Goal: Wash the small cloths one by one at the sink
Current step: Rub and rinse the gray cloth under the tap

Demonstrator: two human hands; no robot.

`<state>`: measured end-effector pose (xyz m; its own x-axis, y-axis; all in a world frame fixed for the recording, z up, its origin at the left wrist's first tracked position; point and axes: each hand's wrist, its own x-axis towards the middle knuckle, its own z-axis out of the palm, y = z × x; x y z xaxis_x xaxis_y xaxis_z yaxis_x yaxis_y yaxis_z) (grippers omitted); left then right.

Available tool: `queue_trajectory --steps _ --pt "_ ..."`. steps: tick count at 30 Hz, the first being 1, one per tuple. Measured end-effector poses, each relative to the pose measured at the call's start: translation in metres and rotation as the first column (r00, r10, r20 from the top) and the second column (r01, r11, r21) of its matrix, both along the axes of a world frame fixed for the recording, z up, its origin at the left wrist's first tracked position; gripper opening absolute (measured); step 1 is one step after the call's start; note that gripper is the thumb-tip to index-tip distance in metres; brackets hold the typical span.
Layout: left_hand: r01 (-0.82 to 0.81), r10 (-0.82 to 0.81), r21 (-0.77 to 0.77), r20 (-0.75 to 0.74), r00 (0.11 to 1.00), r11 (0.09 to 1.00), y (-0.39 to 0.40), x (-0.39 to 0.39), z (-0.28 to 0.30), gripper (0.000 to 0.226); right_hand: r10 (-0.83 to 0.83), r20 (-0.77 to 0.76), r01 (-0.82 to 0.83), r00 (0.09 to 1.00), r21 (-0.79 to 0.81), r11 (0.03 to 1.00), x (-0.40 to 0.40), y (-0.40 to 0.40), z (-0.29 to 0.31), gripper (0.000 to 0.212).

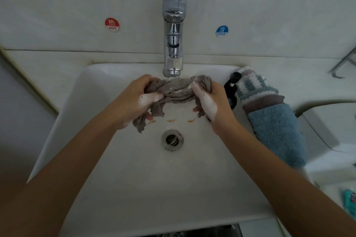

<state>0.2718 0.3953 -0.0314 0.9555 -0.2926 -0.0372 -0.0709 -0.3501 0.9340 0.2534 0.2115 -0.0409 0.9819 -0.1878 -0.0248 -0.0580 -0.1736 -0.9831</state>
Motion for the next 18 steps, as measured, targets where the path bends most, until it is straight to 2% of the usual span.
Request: queue_trajectory --steps 4,9,11,15,18 --pt "-0.062 0.064 -0.053 0.026 0.998 0.997 0.0 0.001 -0.003 0.019 -0.025 0.005 0.025 1.0 0.032 0.999 0.003 0.001 -0.004 0.027" --pt "-0.146 0.151 -0.043 0.183 0.971 0.988 -0.007 -0.003 -0.007 0.023 -0.049 0.005 0.049 0.999 0.058 0.997 0.003 0.005 -0.005 0.033" --pt "-0.162 0.164 -0.03 0.284 0.945 0.986 -0.009 -0.006 -0.011 0.022 -0.057 0.05 0.053 0.997 0.072 0.996 0.002 0.007 -0.005 0.03" --pt "-0.192 0.158 0.043 0.411 0.898 0.981 -0.012 -0.008 -0.018 0.008 -0.074 0.126 0.059 0.989 0.12 0.991 -0.002 0.008 0.001 0.009" --pt "-0.205 0.149 0.078 0.446 0.883 0.976 -0.021 -0.012 -0.023 0.027 -0.134 0.137 0.112 0.981 0.16 0.981 -0.001 0.01 0.0 0.017"
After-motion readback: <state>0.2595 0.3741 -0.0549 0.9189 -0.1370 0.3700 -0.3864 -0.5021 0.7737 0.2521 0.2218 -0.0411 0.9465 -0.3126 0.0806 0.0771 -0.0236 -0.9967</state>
